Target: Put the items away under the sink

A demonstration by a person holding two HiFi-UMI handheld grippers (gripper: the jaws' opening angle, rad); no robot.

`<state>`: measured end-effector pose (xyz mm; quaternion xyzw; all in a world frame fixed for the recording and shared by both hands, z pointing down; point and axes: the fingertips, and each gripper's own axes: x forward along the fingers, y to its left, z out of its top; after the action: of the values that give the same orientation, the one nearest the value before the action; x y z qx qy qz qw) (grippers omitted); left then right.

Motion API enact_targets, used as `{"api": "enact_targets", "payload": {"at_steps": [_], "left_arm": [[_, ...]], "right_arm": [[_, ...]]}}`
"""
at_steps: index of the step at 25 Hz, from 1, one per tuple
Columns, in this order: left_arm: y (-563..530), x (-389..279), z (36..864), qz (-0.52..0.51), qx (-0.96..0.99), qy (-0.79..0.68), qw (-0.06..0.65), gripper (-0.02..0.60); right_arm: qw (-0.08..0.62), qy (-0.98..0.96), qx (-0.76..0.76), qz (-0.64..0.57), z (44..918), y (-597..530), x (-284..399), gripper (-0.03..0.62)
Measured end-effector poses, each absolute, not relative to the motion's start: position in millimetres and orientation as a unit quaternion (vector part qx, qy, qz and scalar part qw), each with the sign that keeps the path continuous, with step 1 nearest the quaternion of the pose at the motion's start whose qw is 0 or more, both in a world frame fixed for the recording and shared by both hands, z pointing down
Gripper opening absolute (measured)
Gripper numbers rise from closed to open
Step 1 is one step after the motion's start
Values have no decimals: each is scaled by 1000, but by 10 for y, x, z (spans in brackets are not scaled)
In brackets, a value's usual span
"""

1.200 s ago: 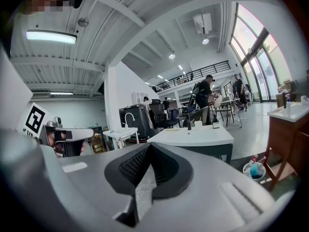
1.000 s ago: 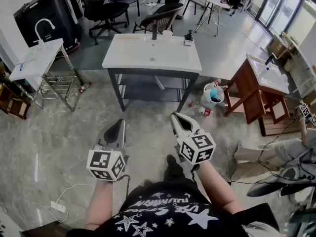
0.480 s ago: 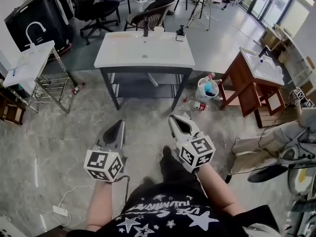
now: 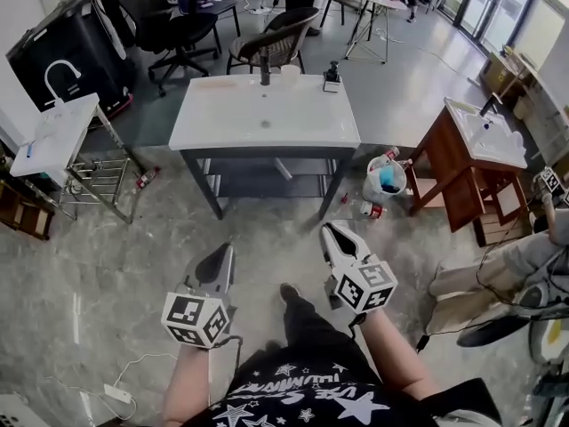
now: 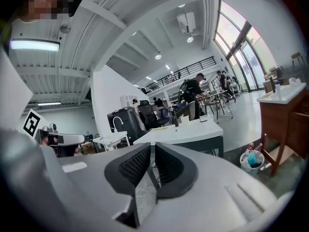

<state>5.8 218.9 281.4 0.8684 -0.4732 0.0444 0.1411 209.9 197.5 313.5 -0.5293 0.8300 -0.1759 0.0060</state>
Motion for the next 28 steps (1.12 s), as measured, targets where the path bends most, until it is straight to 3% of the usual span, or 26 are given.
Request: {"api": "enact_targets", "payload": {"at_steps": [18, 28], "left_arm": [[462, 254, 2860, 39, 822, -540, 177, 9], [77, -147, 3042, 41, 793, -570, 211, 9]], "right_arm": [[-17, 852, -478, -213, 3339, -66, 2422, 5], [-53, 877, -420, -227, 3580, -507, 1951, 5]]}}
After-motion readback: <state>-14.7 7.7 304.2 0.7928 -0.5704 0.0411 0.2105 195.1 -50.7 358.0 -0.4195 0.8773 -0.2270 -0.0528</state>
